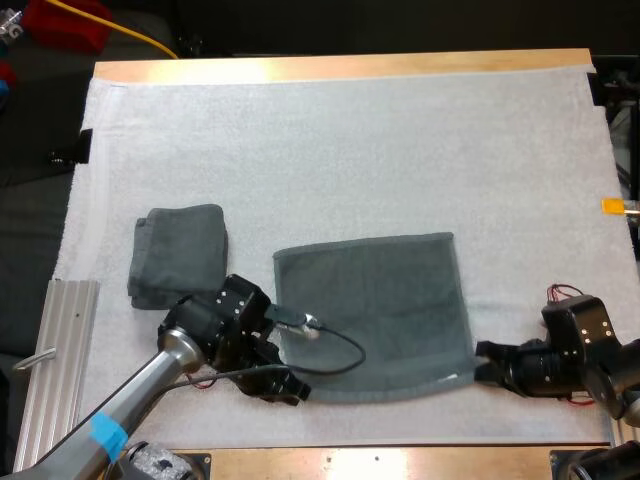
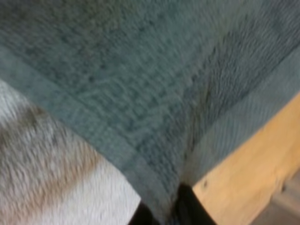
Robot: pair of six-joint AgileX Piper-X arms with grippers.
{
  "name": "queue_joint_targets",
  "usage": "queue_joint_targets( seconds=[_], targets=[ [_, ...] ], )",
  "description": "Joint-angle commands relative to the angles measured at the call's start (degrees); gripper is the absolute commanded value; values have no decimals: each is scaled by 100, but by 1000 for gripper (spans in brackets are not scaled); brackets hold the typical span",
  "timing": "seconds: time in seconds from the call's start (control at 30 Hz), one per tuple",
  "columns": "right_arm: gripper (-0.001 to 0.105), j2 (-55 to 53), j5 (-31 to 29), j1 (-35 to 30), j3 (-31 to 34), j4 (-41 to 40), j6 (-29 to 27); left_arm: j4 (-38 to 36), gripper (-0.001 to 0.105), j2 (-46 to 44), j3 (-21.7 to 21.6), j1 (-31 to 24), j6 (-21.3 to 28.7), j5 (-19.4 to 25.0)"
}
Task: Pick towel from pile, fold and stack
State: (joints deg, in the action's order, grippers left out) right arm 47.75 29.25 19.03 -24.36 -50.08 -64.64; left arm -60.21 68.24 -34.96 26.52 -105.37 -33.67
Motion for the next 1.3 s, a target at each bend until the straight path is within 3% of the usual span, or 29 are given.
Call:
queue_joint_targets(
  seconds=[0.0, 0.3, 0.53, 0.7, 0.83, 0.97, 1.1, 1.27],
  targets=[
    [0, -26, 75, -3, -21, 292, 201, 120, 0, 7, -32, -70, -83, -160],
    [1, 384, 167, -3, -21, 2329, 1637, 1138, 0, 474, -32, -1014, -751, -1524],
    [1, 1095, 151, -3, -21, 3475, 2147, 1853, 0, 925, -32, -1493, -1282, -1981],
    [1, 1588, 20, -3, -21, 4387, 2441, 2751, 0, 1259, -32, -1652, -2067, -2307],
    [1, 1935, -205, -3, -21, 4813, 2621, 3431, 0, 1375, -69, -1672, -2600, -2318],
    [1, 2307, -381, -18, -21, 5268, 2793, 3797, 0, 1448, -211, -1672, -2929, -1977],
    [1, 2596, -750, -18, -21, 5637, 3025, 4011, 0, 1534, -352, -1672, -2973, -1492],
    [1, 2866, -957, -18, -21, 6060, 3200, 4240, 0, 1733, -406, -1672, -2973, -1290]
  ],
)
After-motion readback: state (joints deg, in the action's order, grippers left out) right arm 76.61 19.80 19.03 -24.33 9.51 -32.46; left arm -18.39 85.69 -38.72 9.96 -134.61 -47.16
